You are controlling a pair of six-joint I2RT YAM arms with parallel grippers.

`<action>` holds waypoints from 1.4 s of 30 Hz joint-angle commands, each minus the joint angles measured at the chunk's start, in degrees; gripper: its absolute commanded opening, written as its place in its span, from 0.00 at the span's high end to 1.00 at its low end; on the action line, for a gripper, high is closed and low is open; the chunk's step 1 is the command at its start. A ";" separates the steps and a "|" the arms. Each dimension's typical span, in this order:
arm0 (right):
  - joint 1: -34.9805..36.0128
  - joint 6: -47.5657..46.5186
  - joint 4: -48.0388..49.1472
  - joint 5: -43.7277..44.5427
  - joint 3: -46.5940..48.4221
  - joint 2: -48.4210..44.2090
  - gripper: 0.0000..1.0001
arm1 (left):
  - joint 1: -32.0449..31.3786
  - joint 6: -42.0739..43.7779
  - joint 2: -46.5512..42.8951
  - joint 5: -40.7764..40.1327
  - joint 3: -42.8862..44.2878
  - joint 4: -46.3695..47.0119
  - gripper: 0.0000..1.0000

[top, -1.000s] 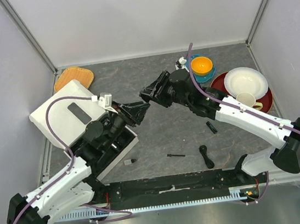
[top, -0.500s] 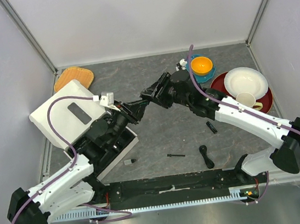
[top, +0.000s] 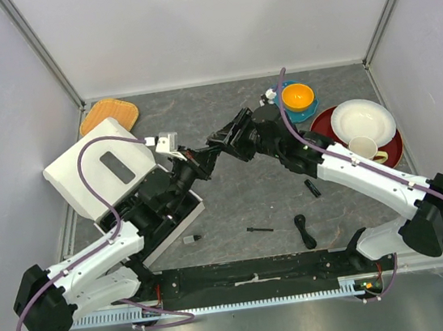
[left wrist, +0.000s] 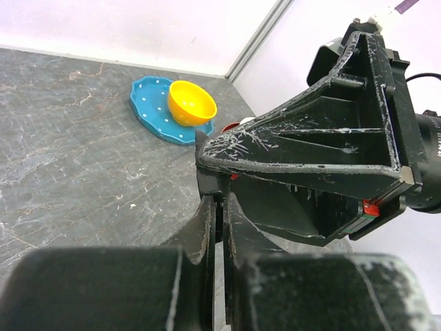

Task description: Sort the hair-cutting tools

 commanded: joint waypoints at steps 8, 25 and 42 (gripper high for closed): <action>-2.95 -3.32 2.11 0.62 -3.85 -3.06 0.19 | 0.00 -1.51 -1.86 -7.08 6.25 -16.01 0.98; -8.49 -27.14 -5.01 -7.99 -15.54 6.85 0.25 | 24.96 -13.47 2.36 17.17 9.33 -47.40 0.98; -8.32 -29.17 -4.22 -6.94 -19.77 16.44 0.32 | 37.53 -10.92 2.27 24.47 5.20 -50.83 0.98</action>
